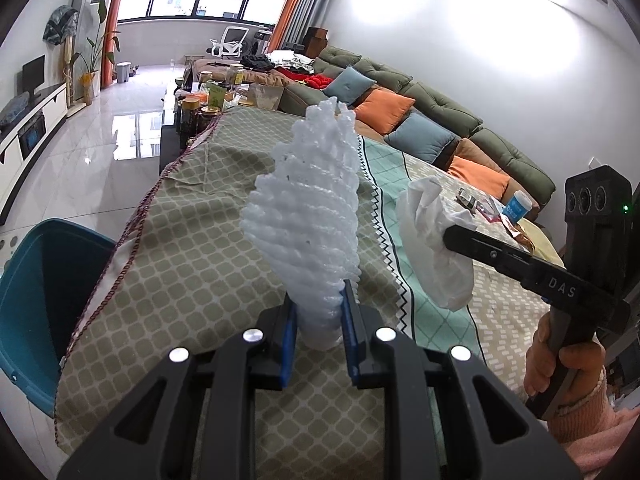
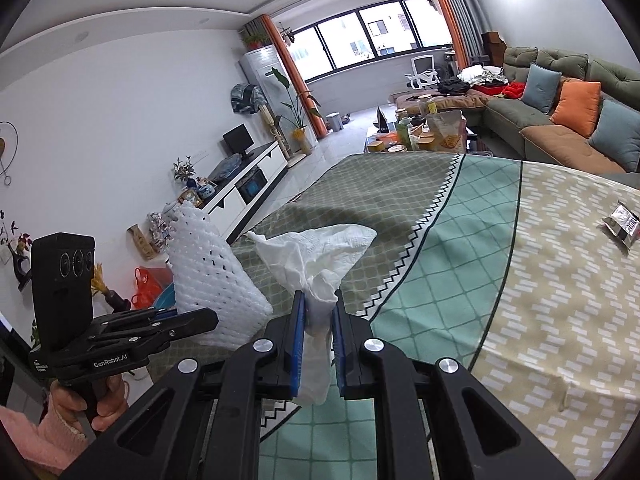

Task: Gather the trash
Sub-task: 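Lift the foam net and plastic bag and carry them toward the teal bin, then bring the foam net and plastic bag over the teal bin opening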

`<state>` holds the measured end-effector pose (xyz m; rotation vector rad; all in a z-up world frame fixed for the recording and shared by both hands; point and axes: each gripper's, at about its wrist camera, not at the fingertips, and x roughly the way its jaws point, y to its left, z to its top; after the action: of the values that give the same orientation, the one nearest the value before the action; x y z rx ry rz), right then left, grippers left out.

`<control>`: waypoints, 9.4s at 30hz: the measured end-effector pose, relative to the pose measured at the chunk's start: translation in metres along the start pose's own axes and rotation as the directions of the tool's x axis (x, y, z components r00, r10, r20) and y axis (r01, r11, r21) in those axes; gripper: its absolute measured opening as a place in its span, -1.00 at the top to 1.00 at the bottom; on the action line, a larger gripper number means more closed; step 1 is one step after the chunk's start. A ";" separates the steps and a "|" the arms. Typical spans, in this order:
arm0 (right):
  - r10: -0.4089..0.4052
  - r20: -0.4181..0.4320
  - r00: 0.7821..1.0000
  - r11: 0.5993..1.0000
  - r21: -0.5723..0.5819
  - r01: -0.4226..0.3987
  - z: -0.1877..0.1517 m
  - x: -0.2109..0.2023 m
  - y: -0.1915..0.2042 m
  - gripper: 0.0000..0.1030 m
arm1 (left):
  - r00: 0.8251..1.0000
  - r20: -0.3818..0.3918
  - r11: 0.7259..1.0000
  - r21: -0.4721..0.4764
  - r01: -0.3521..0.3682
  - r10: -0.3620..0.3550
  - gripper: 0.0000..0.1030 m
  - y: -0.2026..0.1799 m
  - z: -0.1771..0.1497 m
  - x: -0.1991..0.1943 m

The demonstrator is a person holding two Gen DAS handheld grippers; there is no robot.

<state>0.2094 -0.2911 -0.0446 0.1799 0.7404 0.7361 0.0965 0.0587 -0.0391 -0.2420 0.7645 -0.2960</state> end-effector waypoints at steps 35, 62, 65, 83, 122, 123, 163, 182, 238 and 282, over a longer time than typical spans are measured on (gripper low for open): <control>0.056 -0.025 0.998 0.998 -0.005 -0.056 -0.008 0.019 0.017 0.75 | 0.999 0.017 0.999 -0.012 -0.035 0.035 0.59 0.015 -0.009 -0.017; 0.079 -0.041 0.996 0.997 0.000 -0.079 -0.010 0.026 0.029 0.75 | 0.998 0.025 0.997 -0.033 -0.064 0.065 0.59 0.023 -0.012 -0.022; 0.080 -0.041 0.996 0.997 0.000 -0.080 -0.010 0.027 0.028 0.75 | 0.997 0.027 0.997 -0.035 -0.068 0.069 0.59 0.023 -0.012 -0.021; 0.097 -0.048 0.994 0.995 -0.005 -0.098 -0.006 0.035 0.037 0.75 | 0.996 0.036 0.995 -0.048 -0.085 0.086 0.58 0.030 -0.014 -0.025; 0.139 -0.081 0.987 0.989 -0.037 -0.142 -0.001 0.057 0.058 0.75 | 0.986 0.070 0.987 -0.076 -0.143 0.148 0.58 0.041 -0.018 -0.039; 0.140 -0.082 0.987 0.989 -0.038 -0.144 -0.001 0.057 0.059 0.75 | 0.986 0.071 0.986 -0.077 -0.145 0.150 0.58 0.040 -0.018 -0.038; 0.180 -0.116 0.977 0.978 -0.083 -0.190 0.001 0.074 0.092 0.75 | 0.972 0.088 0.972 -0.109 -0.207 0.217 0.58 0.056 -0.022 -0.045; 0.193 -0.123 0.973 0.974 -0.100 -0.205 0.007 0.084 0.104 0.75 | 0.967 0.094 0.966 -0.127 -0.224 0.237 0.58 0.055 -0.026 -0.050; 0.261 -0.188 0.947 0.945 -0.151 -0.290 0.018 0.138 0.153 0.74 | 0.931 0.059 0.913 -0.229 -0.337 0.359 0.57 0.071 -0.032 -0.046; 0.260 -0.301 0.917 0.936 -0.155 -0.317 0.016 0.191 0.183 0.66 | 0.916 -0.006 0.880 -0.278 -0.386 0.400 0.55 0.084 -0.036 -0.023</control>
<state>0.2164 -0.0266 -0.0656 -0.0003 0.9095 1.1315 0.0699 0.1411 -0.0757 -0.3465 0.7835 0.2060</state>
